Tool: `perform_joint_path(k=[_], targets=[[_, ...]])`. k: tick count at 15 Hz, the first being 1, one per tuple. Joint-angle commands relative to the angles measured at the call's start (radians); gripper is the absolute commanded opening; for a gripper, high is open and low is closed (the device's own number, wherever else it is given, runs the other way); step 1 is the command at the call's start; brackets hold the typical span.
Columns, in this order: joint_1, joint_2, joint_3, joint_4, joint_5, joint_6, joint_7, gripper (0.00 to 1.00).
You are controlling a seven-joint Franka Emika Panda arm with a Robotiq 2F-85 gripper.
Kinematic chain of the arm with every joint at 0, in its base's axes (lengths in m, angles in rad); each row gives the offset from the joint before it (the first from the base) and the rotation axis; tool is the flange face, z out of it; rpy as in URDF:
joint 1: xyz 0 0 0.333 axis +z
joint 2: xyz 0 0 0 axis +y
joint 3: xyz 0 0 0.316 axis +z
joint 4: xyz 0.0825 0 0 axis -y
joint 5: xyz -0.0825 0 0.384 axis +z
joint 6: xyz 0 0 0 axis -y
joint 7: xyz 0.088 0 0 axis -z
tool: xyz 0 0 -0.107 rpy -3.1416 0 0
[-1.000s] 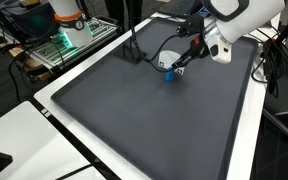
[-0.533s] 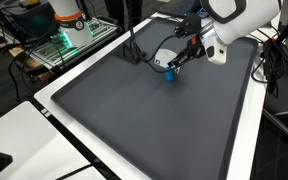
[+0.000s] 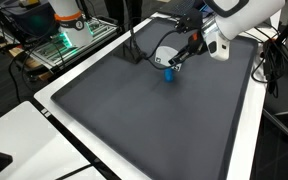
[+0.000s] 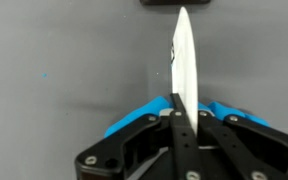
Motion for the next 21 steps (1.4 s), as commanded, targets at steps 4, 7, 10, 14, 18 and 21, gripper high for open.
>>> perform_joint_path(k=[4,7,10,14,18,21], targets=[[-0.007,-0.083,0.001,-0.055,0.0,0.017,-0.004,0.01],[-0.001,-0.081,-0.009,-0.034,-0.027,0.016,-0.012,0.01],[0.007,-0.061,-0.015,-0.011,-0.059,0.014,-0.025,0.01],[0.012,-0.04,-0.014,0.008,-0.096,0.037,-0.054,0.01],[0.015,-0.024,-0.009,0.021,-0.103,0.069,-0.076,0.01],[0.023,-0.014,-0.013,0.02,-0.121,0.091,-0.099,0.01]])
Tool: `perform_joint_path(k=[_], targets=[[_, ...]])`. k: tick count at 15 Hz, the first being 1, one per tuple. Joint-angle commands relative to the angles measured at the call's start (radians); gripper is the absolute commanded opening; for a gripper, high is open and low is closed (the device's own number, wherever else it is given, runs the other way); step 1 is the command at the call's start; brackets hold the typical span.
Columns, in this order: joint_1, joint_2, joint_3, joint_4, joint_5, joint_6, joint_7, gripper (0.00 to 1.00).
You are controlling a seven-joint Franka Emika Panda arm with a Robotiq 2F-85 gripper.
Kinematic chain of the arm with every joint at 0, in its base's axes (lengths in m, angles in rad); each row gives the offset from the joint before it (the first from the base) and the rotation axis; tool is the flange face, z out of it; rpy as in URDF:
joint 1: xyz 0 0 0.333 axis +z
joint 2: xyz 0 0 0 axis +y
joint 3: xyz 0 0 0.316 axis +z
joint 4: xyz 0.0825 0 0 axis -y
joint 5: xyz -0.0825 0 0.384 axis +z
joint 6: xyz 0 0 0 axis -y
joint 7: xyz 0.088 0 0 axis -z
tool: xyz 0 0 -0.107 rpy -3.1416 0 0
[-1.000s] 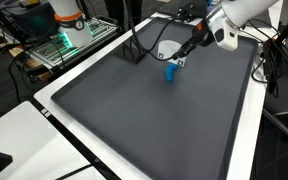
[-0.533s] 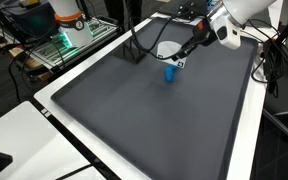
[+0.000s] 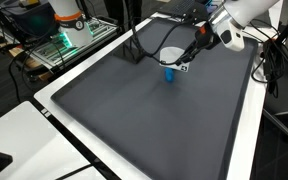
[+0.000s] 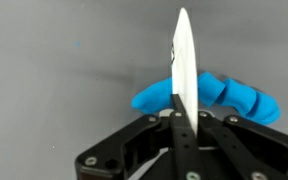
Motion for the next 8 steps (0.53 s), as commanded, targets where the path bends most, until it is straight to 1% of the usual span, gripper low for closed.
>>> perform_joint_path(k=[1,8], targets=[[0.013,0.024,-0.004,0.012,-0.046,0.028,-0.041,0.01],[0.03,0.042,-0.003,0.008,-0.104,0.065,-0.102,0.01]])
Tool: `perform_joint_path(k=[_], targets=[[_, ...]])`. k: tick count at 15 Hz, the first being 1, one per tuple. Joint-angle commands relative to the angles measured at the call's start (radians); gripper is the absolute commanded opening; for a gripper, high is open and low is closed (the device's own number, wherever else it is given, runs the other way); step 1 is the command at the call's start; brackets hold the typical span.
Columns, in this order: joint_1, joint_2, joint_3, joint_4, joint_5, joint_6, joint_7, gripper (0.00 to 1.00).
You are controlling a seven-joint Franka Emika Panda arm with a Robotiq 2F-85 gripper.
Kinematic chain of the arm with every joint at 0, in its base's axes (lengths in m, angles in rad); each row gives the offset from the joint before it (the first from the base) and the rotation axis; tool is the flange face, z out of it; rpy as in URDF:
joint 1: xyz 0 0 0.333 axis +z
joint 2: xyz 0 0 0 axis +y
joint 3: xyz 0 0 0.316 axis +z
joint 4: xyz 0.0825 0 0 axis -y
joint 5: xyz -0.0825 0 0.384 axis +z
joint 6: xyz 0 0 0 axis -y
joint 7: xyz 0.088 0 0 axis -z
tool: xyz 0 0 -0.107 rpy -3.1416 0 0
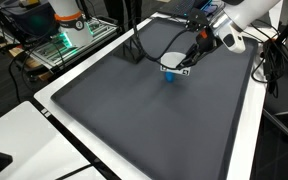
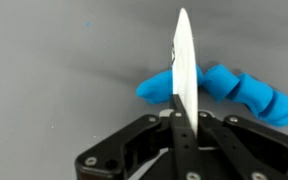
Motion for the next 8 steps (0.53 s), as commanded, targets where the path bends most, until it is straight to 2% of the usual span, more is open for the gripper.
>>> perform_joint_path(k=[1,8], targets=[[0.014,0.02,-0.003,0.003,-0.046,0.025,-0.042,0.01],[0.025,0.02,0.006,-0.042,-0.073,0.063,-0.093,0.01]])
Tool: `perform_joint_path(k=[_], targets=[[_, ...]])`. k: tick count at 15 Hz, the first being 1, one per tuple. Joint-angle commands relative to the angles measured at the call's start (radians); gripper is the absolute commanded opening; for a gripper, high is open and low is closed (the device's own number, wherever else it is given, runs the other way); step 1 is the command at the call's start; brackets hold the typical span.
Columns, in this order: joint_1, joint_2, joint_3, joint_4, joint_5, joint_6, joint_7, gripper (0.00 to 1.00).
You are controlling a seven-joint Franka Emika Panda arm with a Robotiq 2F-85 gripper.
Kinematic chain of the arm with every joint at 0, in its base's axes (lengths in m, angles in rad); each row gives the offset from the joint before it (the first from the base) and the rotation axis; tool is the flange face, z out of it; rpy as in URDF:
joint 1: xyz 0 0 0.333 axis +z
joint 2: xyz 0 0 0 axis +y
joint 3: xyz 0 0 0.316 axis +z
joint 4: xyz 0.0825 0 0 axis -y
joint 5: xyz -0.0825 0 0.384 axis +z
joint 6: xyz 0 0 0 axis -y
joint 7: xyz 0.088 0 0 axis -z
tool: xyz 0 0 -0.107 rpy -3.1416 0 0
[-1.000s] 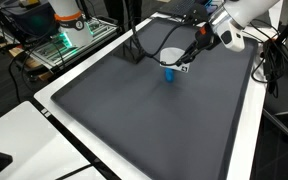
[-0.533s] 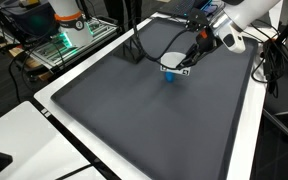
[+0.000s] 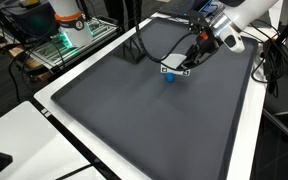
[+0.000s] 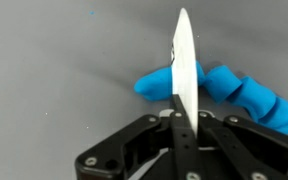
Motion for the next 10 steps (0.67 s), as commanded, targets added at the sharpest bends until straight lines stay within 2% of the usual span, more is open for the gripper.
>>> perform_joint_path(k=[1,10], targets=[[0.005,0.01,0.005,-0.037,-0.04,0.046,-0.044,0.01],[0.01,0.014,0.014,-0.063,-0.07,0.037,-0.116,0.01]])
